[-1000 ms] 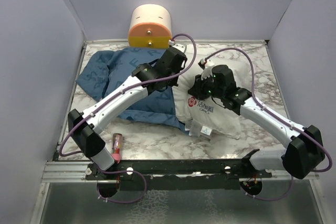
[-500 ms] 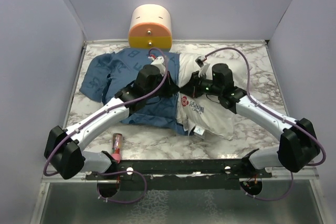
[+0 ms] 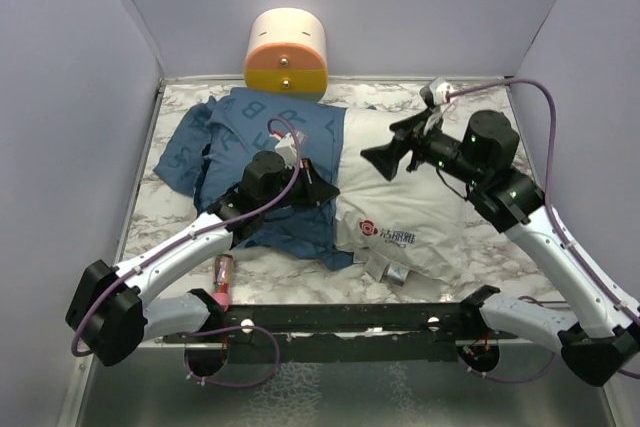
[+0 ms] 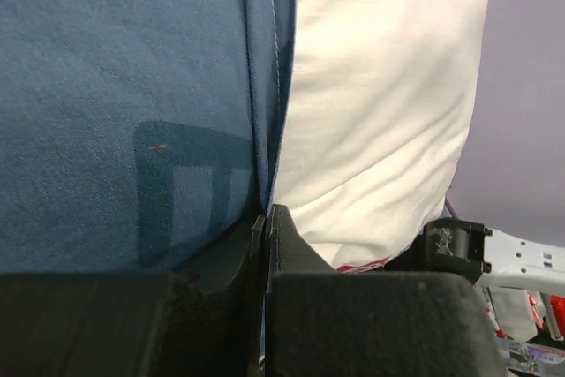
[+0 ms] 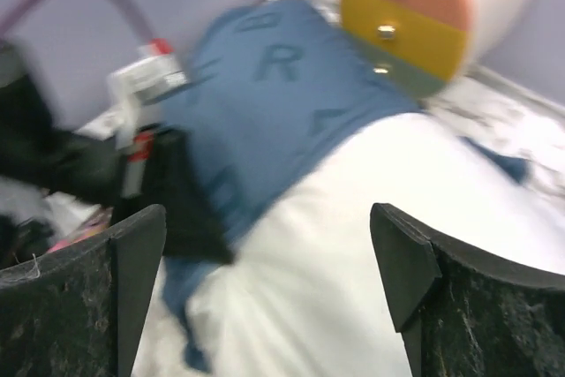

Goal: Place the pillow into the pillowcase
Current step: Stuff the pillow into the pillowcase.

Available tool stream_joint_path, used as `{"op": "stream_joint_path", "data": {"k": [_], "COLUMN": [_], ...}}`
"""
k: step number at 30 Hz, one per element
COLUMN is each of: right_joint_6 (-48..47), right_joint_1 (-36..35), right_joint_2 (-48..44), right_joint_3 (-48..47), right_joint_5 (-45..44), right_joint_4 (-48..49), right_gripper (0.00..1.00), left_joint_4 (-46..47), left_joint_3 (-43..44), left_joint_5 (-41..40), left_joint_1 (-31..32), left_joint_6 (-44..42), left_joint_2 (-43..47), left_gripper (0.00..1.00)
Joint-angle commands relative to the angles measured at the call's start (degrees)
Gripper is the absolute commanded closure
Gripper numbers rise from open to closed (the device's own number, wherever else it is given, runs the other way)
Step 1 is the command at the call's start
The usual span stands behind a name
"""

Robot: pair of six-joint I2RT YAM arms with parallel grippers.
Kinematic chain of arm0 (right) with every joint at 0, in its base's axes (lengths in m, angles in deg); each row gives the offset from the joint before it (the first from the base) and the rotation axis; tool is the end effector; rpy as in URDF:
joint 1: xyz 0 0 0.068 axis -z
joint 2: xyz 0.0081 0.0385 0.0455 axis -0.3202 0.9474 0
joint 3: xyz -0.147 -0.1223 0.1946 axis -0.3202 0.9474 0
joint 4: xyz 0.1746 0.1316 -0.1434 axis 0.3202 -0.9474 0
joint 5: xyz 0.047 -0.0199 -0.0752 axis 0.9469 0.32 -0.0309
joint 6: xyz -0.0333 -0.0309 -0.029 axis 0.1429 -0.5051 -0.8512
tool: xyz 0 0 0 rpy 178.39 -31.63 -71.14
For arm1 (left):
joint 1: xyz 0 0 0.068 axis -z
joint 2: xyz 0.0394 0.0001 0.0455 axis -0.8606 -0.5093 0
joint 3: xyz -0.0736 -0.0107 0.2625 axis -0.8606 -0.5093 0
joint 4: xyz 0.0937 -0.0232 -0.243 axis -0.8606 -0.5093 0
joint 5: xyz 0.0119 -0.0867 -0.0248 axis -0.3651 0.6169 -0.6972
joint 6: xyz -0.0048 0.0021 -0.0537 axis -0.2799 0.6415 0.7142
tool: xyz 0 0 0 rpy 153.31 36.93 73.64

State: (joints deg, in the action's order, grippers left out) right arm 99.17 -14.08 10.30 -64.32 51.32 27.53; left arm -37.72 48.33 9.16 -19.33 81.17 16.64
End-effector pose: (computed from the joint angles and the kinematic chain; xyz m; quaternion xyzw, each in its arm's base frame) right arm 0.1810 0.1307 0.4014 -0.2571 0.7194 0.3523 0.5407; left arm 0.2008 -0.1800 0.2809 0.0349 0.8081 -0.4659 0.3588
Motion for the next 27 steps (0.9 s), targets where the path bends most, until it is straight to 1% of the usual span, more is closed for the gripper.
{"op": "stream_joint_path", "data": {"k": [1, 3, 5, 7, 9, 10, 11, 12, 13, 15, 17, 18, 19, 20, 24, 27], "right_joint_6": [-6.2, -7.7, -11.7, -14.3, -14.1, -13.8, -13.6, -13.4, -13.2, -10.7, -6.9, -4.2, -1.6, 0.8, 7.9, 12.8], "right_joint_1": [8.3, 12.7, 13.2, 13.2, 12.6, 12.0, 11.4, 10.4, 9.4, 6.8, 4.4, 3.6, 3.1, 2.2, 0.0, 0.1], "right_joint_2": [10.6, 14.2, 17.9, 21.7, 23.9, 25.4, 27.1, 28.6, 29.4, 29.0, 26.9, 25.8, 24.8, 24.1, 24.1, 24.8], "right_joint_3": [-4.4, -5.0, -5.5, -5.8, -3.9, -3.1, -2.6, -2.3, -1.3, 1.8, 4.5, 5.6, 6.5, 7.0, 6.3, 6.6], "right_joint_5": [-9.7, -5.8, -4.2, 0.3, 4.9, 6.9, 8.3, 9.6, 11.4, 14.6, 16.8, 18.2, 19.0, 19.1, 16.9, 13.9], "right_joint_4": [-9.3, -9.1, -9.6, -10.0, -8.0, -7.8, -8.2, -8.9, -8.6, -5.6, -0.7, 1.7, 4.9, 7.5, 14.7, 20.2], "right_gripper": [0.01, 0.01, 0.00, 0.00, 0.03, 0.08, 0.16, 0.27, 0.41, 0.66, 0.86, 0.93, 0.97, 0.99, 0.99, 0.99], "left_joint_4": [-3.4, -4.3, -4.4, -4.4, -4.4, -4.5, -4.6, -4.6, -4.4, -3.6, -3.0, -2.6, -2.0, -1.1, 2.7, 3.3], "left_joint_3": [-1.4, -1.5, -2.0, -2.7, -2.6, -2.3, -1.7, -0.8, 0.3, 3.3, 8.1, 10.7, 13.6, 16.1, 24.3, 26.0], "left_joint_5": [5.0, 4.9, 4.6, 4.5, 4.5, 4.4, 4.2, 3.7, 3.2, 1.7, 1.0, 1.3, 2.0, 2.9, 8.2, 12.0], "left_joint_1": [0.2, 0.2, 0.2, 0.2, 0.2, 0.2, 0.2, 0.2, 0.2, 0.1, -0.3, -0.6, -0.8, -0.9, -0.9, -1.0], "left_joint_6": [-2.6, -3.4, -4.0, -4.4, -4.9, -5.3, -5.7, -6.3, -7.1, -9.1, -11.0, -11.5, -11.8, -11.8, -10.2, -8.7], "left_joint_2": [3.4, 5.4, 7.3, 8.7, 9.3, 9.3, 9.4, 9.2, 8.8, 7.5, 4.0, 1.8, -0.5, -2.6, -10.7, -14.2], "left_gripper": [1.00, 1.00, 1.00, 1.00, 1.00, 1.00, 1.00, 1.00, 1.00, 1.00, 1.00, 1.00, 1.00, 1.00, 1.00, 1.00]}}
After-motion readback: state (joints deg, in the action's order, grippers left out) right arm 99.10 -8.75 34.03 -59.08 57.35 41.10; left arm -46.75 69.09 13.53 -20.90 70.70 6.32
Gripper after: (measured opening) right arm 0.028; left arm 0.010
